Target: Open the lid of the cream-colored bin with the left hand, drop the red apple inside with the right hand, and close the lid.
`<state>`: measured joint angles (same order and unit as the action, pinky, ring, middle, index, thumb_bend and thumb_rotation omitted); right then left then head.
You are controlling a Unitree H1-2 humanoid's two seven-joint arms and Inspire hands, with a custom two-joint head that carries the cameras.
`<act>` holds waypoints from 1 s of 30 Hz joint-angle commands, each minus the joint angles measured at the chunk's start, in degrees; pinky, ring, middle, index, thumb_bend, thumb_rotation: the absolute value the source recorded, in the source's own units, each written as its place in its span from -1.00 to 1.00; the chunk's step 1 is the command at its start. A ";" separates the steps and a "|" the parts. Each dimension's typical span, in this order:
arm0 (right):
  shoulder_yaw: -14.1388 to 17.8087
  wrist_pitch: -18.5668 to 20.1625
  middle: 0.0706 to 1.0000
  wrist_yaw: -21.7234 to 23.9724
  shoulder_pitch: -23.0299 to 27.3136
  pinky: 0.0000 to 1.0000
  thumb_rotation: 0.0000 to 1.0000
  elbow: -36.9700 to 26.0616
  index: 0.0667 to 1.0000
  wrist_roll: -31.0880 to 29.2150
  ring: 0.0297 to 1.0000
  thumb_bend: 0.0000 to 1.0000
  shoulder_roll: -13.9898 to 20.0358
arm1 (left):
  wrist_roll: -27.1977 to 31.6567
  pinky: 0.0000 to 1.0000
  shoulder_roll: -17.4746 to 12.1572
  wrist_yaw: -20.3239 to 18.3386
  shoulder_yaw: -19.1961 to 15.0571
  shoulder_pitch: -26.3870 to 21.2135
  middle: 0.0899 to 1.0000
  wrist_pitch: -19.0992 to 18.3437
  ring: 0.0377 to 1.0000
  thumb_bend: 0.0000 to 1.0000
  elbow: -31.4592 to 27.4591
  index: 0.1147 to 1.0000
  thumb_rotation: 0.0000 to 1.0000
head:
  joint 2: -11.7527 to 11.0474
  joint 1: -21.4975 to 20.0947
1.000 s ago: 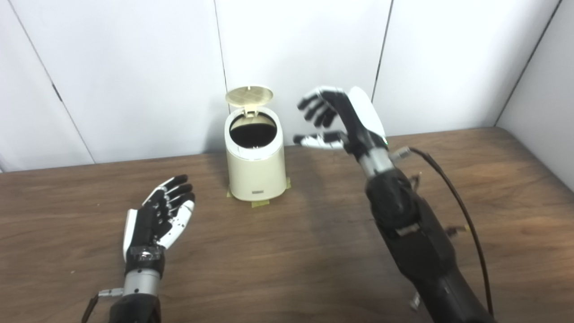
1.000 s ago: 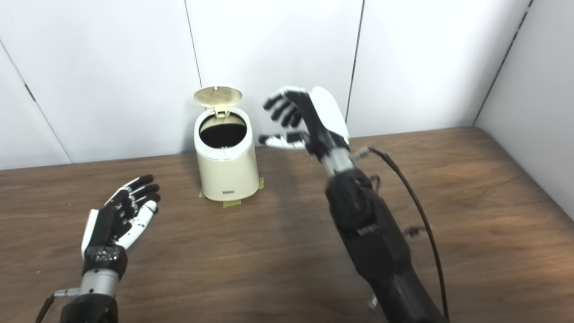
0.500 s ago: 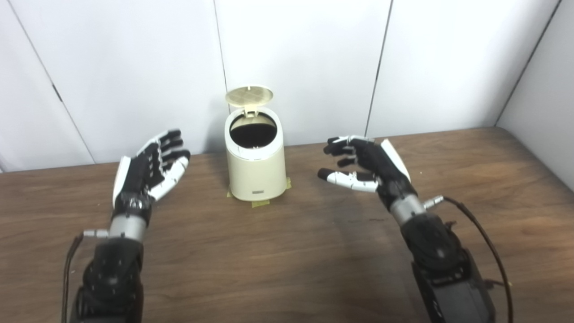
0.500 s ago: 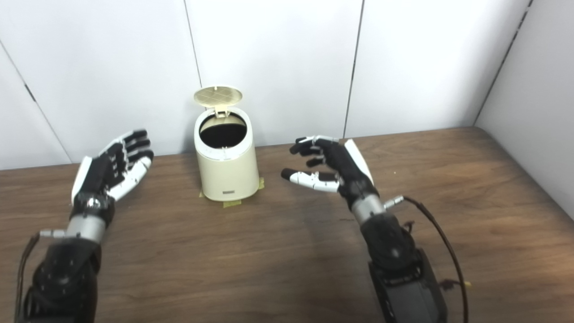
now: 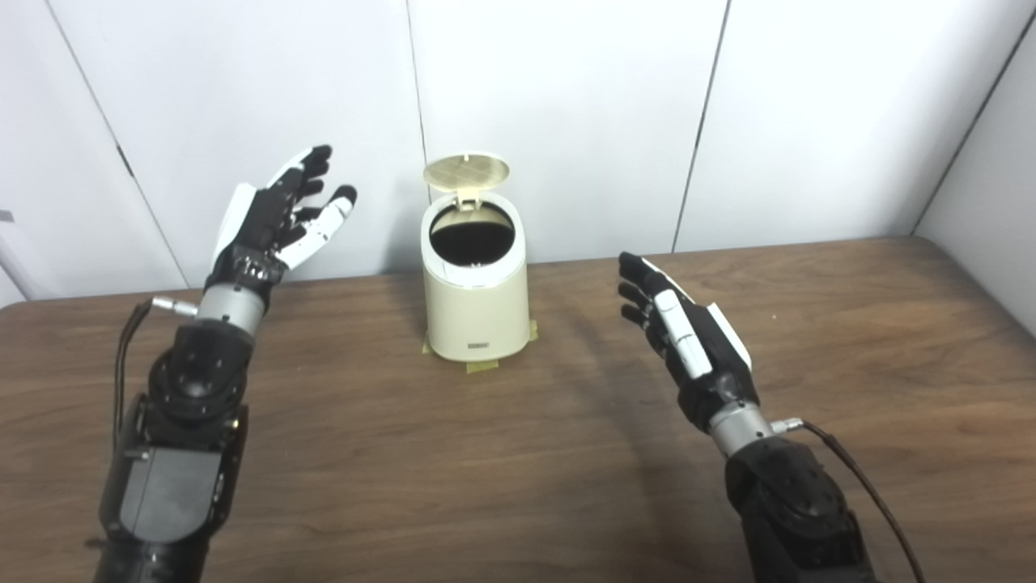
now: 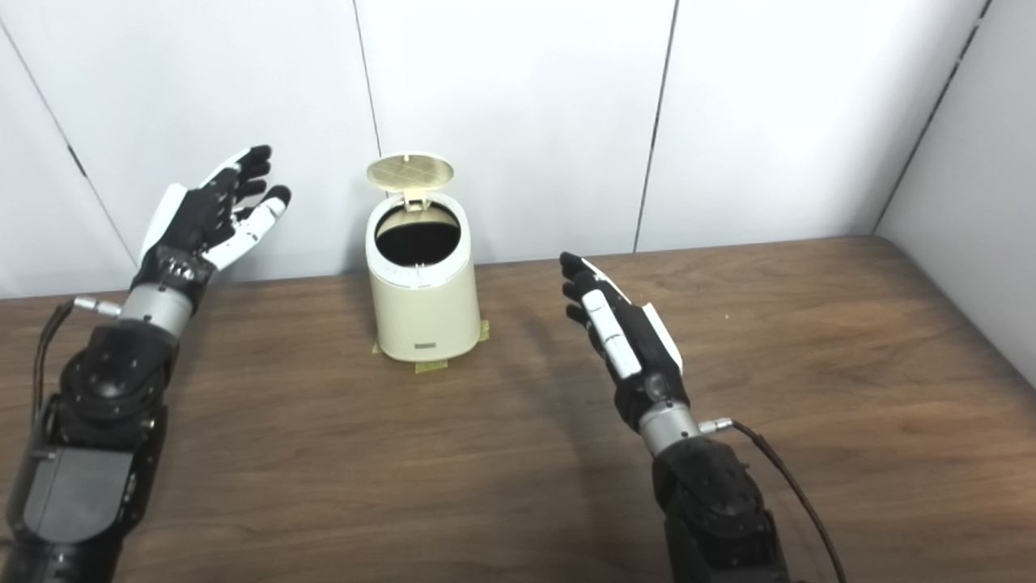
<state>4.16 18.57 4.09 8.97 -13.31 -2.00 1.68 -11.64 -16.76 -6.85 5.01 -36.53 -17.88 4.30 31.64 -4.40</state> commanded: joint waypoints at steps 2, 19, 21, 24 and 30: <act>-0.24 -2.50 0.82 -0.96 0.67 0.80 0.92 -1.28 0.76 -0.32 0.82 0.02 -0.73 | -1.27 0.71 -0.71 -0.56 0.84 -6.04 0.84 2.62 0.87 -0.18 1.03 0.85 0.38 | -0.18 0.84; -1.49 -5.41 0.86 -1.83 -0.86 0.86 0.98 0.95 0.87 0.71 0.88 -0.01 -0.45 | -3.97 0.60 2.89 -2.45 5.79 -14.96 0.69 5.20 0.70 -0.22 10.64 0.64 0.47 | -1.72 3.48; -1.82 -5.40 0.86 -1.91 -0.82 0.85 0.98 0.93 0.87 1.12 0.88 -0.02 -0.31 | -4.28 0.58 3.45 -2.07 6.02 -15.24 0.64 5.83 0.66 -0.22 10.98 0.60 0.50 | -1.67 3.43; -2.02 -5.47 0.86 -1.97 -0.75 0.83 1.00 1.16 0.88 1.51 0.88 -0.03 -0.10 | -4.98 0.57 4.05 -2.37 6.56 -15.38 0.54 5.88 0.60 -0.22 10.32 0.53 0.49 | -1.62 3.50; -2.14 -5.03 0.86 -2.18 -0.58 0.81 1.00 1.57 0.87 1.71 0.87 -0.02 0.12 | -7.56 0.57 4.02 -3.73 8.61 -15.06 0.47 4.45 0.54 -0.26 7.11 0.50 0.53 | -1.68 3.46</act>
<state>2.18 15.74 2.13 6.54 -11.20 -0.61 1.36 -18.28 -12.12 -10.38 13.55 -47.84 -13.85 14.56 29.88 -0.88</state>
